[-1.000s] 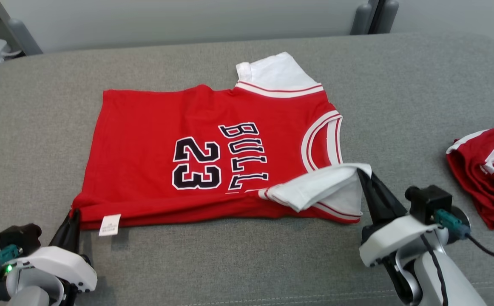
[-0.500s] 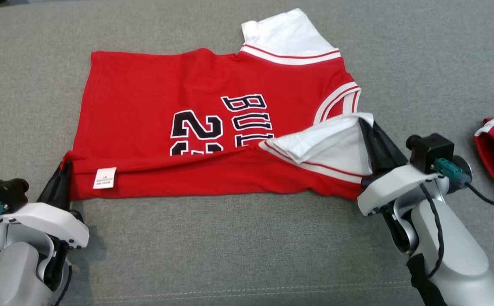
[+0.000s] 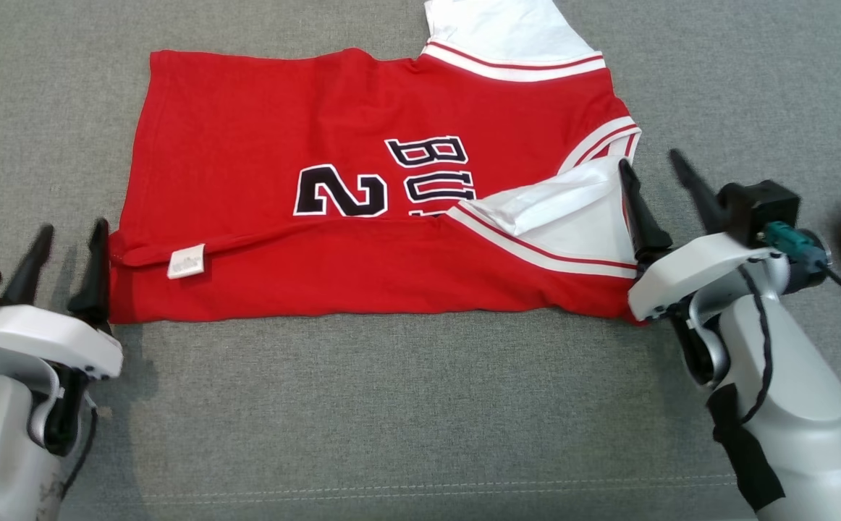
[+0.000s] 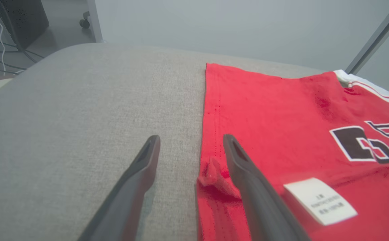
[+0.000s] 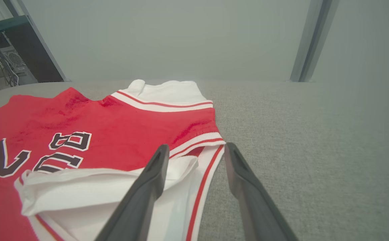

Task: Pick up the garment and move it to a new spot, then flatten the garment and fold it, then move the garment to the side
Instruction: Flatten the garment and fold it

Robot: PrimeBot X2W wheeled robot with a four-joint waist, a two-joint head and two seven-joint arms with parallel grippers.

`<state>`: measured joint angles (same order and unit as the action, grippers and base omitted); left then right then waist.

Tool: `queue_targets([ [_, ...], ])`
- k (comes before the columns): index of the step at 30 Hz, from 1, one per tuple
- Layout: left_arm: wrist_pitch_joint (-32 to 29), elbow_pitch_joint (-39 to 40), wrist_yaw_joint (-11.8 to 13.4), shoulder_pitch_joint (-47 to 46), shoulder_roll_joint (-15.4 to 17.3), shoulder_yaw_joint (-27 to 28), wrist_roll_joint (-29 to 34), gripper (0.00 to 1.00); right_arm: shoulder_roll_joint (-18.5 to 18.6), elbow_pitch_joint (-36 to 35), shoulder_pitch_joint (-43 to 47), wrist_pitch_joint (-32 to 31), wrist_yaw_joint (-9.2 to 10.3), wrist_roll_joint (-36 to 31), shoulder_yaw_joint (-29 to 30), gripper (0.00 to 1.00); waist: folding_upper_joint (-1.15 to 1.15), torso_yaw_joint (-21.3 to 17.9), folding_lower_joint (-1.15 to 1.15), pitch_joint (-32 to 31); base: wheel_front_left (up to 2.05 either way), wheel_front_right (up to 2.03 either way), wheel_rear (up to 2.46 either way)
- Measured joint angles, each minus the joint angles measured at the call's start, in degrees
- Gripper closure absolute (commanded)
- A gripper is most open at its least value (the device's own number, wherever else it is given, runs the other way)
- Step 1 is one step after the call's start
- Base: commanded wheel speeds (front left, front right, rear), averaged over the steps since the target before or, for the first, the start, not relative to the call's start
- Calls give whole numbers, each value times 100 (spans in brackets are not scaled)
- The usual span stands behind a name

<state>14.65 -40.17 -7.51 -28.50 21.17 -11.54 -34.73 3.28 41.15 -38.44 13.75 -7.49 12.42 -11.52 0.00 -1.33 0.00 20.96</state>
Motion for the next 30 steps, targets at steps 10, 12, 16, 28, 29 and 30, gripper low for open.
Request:
queue_targets([
  [10, 1, 687, 0, 592, -198, 681, 624, 0, 12, -775, 609, 48, 0, -268, 417, 0, 0, -19, 0, -211, 0, 0, 0],
  [12, 1, 697, 0, 793, -252, 698, 735, 0, -8, -846, 901, 48, 0, -218, 323, 0, 0, -31, 0, -298, 0, 0, 0],
  [16, 1, 702, 0, 1096, -389, 755, 838, 0, -5, -1047, 1340, 48, 0, -21, 213, 0, 0, -59, 0, -501, 0, 0, 0],
  [28, 1, 703, 0, 1502, -597, 781, 1066, 0, -14, -893, 2143, 48, 0, 821, -80, 0, 0, -93, 0, -779, 0, 0, 0],
  [29, 1, 704, 0, 1505, -597, 771, 1071, 0, -21, -862, 2143, 48, 0, 870, -86, 0, 0, -78, 0, -776, 0, 0, 0],
  [30, 1, 712, 0, 1505, -597, 760, 1073, 0, -21, -842, 2139, 48, 0, 931, -86, 0, 0, -63, 0, -768, 0, 0, 0],
])
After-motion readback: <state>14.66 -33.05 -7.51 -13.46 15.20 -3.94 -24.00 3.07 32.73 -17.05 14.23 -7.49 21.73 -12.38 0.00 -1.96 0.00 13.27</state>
